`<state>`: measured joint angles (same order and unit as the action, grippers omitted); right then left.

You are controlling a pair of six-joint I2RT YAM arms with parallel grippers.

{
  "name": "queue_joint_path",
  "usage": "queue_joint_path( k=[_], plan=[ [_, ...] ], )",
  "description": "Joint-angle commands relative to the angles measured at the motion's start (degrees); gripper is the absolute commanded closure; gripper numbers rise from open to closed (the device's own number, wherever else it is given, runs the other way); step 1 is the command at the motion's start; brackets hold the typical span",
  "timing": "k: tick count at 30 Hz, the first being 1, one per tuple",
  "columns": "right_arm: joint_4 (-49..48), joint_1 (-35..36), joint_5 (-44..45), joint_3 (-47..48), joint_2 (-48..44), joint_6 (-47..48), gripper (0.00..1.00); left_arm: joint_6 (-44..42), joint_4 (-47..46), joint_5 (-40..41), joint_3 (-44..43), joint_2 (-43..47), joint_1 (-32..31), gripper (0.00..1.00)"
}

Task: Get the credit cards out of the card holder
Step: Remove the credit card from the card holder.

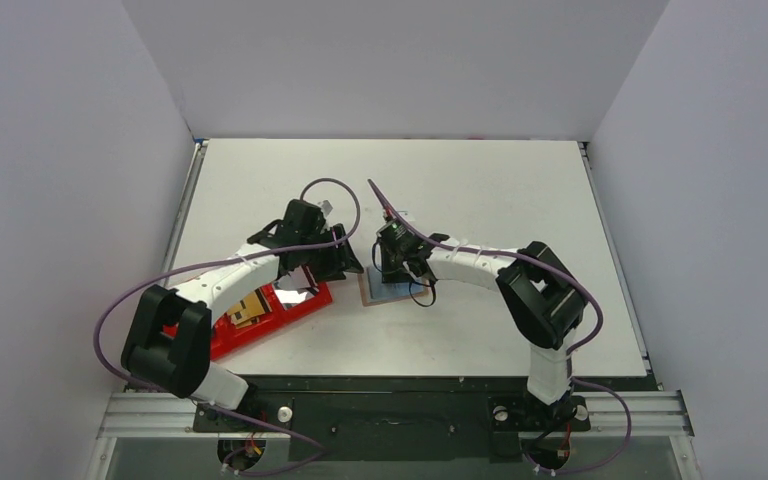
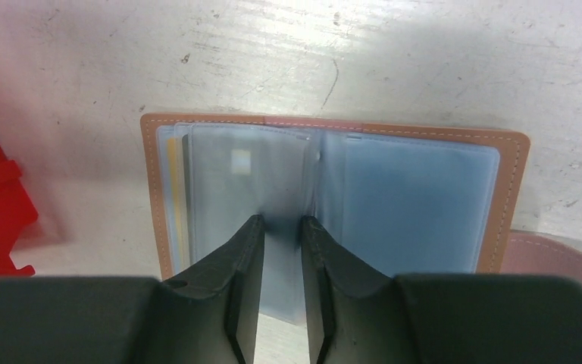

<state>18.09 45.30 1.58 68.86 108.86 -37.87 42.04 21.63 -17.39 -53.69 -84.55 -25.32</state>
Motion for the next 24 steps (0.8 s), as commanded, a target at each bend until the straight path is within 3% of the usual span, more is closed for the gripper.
queue_joint_path(
  k=[1, 9, 24],
  plan=[
    [-0.37, -1.97, -2.74, -5.00, 1.81, 0.65, 0.84, 0.74, -4.19, -1.51, -0.47, -1.87, -1.24, 0.50],
    [-8.16, -6.65, -12.03, -11.63, 0.87, -0.21, 0.91, 2.09, -7.61, -3.19, -2.37, -7.77, -2.92, 0.51],
    [-11.73, -9.20, -15.37, -14.87, 0.51, -0.58, 0.94, 4.48, -13.62, -5.78, -6.41, -17.37, -5.23, 0.64]
  ],
)
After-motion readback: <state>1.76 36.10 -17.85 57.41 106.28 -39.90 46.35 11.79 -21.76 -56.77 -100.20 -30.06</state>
